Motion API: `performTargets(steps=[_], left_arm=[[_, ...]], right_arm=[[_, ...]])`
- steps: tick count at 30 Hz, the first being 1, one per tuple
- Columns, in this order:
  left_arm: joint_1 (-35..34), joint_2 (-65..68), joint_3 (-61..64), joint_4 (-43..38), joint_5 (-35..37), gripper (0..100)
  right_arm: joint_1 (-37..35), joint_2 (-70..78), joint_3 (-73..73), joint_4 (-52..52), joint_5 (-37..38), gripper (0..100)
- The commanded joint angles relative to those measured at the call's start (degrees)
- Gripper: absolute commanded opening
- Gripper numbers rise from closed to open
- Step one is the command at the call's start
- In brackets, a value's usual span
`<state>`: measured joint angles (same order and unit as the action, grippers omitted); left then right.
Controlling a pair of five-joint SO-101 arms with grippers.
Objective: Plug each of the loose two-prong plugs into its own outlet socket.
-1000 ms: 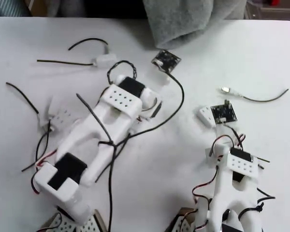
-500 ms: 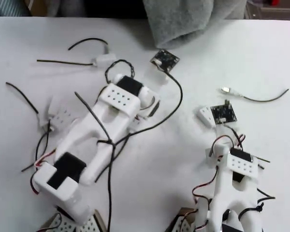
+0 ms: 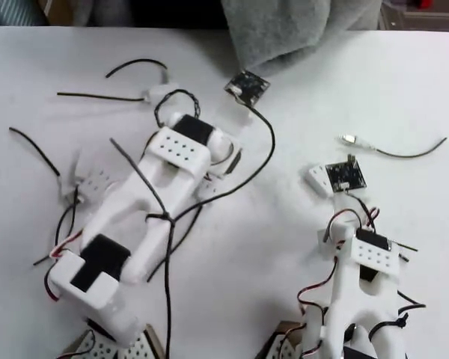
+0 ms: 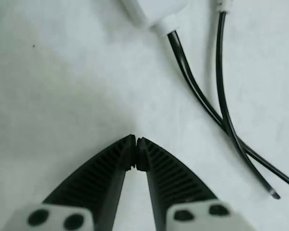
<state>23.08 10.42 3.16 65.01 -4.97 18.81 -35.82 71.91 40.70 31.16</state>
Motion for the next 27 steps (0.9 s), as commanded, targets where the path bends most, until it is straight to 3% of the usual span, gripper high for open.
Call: performTargets(steps=[1, 14, 27], left_arm=[[-0.2, -0.7, 0.0, -1.1, -0.4, 2], [1.5, -0.9, -0.3, 2.9, -0.4, 2], [2.1, -0.8, -0.1, 0.4, -0.4, 2]], right_arm=[[-0.7, -1.3, -0.3, -0.8, -0.4, 1.8], [-0.7, -1.3, -0.3, -0.8, -0.4, 1.8], [-0.7, -1.3, -0.3, -0.8, -0.4, 1.8]])
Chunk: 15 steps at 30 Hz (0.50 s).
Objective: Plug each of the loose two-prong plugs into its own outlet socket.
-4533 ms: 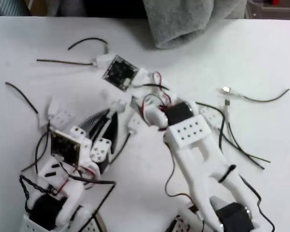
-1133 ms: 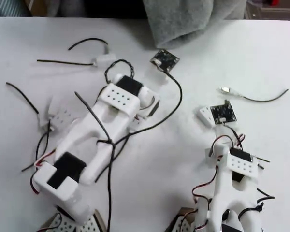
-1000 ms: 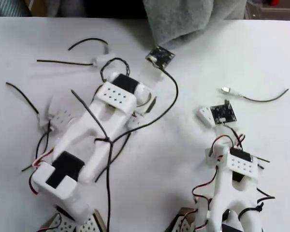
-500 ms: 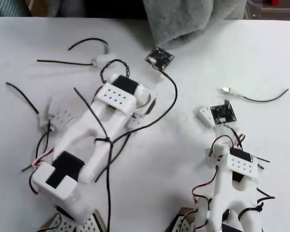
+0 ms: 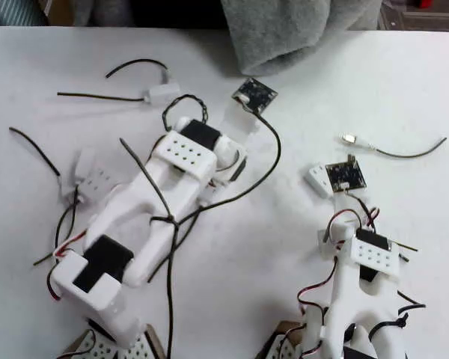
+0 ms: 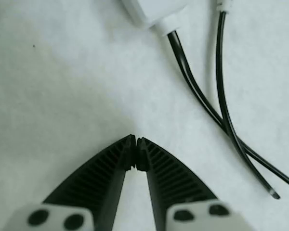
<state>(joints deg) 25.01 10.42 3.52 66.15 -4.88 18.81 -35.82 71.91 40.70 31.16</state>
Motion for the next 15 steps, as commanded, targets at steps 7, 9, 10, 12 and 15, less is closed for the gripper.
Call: performTargets(steps=[7, 9, 10, 12, 15], left_arm=[[0.1, -0.7, -0.4, -0.5, -2.3, 2], [0.1, -0.7, -0.3, -0.4, -2.2, 2], [0.1, -0.7, -0.3, -0.4, -2.2, 2], [0.1, -0.8, -0.3, -0.4, -2.2, 2], [0.1, -0.8, -0.3, -0.4, -2.2, 2]], right_arm=[[-0.7, -1.3, -0.3, -0.8, -0.4, 1.8], [-0.7, -1.3, -0.3, -0.8, -0.4, 1.8], [-0.7, -1.3, -0.3, -0.8, -0.4, 1.8], [-0.7, -1.3, -0.3, -0.8, -0.4, 1.8], [-0.7, -1.3, -0.3, -0.8, -0.4, 1.8]])
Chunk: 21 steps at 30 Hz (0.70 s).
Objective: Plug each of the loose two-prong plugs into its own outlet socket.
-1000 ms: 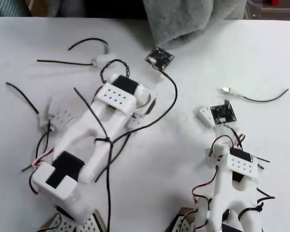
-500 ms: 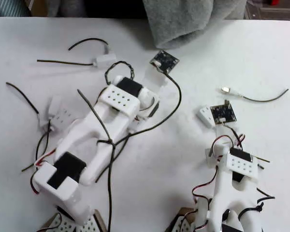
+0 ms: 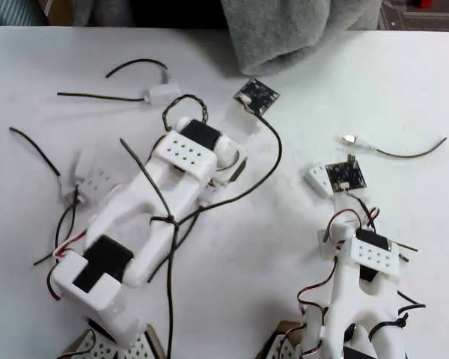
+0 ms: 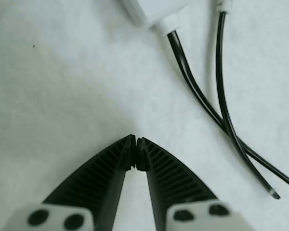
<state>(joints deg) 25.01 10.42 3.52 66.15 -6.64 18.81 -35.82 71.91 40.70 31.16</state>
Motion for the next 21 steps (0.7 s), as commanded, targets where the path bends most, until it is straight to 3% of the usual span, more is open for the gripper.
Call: performTargets(steps=[1, 10, 21], left_arm=[[0.0, -0.8, -0.3, -0.4, -0.4, 2], [-2.7, -0.8, -0.3, -0.5, -0.4, 2], [-0.2, -0.6, -0.4, -0.9, 3.1, 2]], right_arm=[[-0.7, -1.3, -0.3, -0.8, -0.4, 1.8], [-0.7, -1.3, -0.3, -0.8, -0.4, 1.8], [-0.7, -1.3, -0.3, -0.9, -0.4, 1.8]])
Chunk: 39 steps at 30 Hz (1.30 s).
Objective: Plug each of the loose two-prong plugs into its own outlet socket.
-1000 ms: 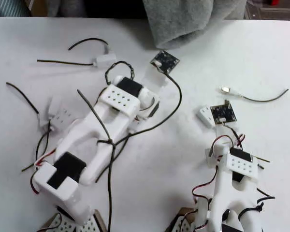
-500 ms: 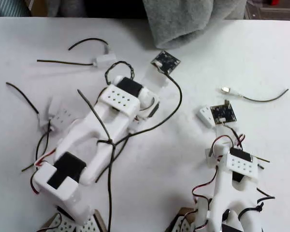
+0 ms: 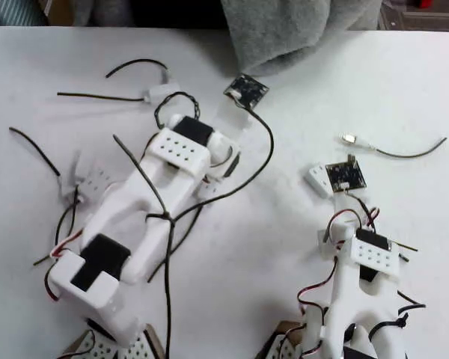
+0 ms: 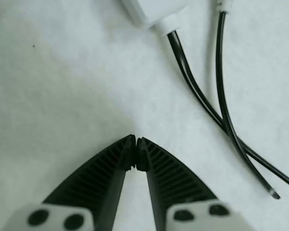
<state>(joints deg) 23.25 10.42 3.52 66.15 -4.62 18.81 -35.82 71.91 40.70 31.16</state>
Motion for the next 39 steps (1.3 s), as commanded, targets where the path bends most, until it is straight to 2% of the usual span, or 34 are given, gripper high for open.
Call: performTargets(steps=[1, 29, 36, 39], left_arm=[[1.8, -0.5, -0.4, -0.9, 1.0, 2], [0.0, -0.3, 0.4, -1.7, 1.2, 2], [-0.2, -0.8, 8.0, -8.6, 1.2, 2], [0.1, -0.8, 8.8, -8.9, 1.3, 2]], right_arm=[[-0.7, -1.3, -0.3, -0.9, -0.4, 1.8], [-0.7, -1.3, -0.3, -0.9, -0.4, 1.8], [-0.7, -1.3, -0.3, -0.9, -0.4, 1.8], [-0.7, -1.3, -0.3, -0.9, -0.4, 1.8]])
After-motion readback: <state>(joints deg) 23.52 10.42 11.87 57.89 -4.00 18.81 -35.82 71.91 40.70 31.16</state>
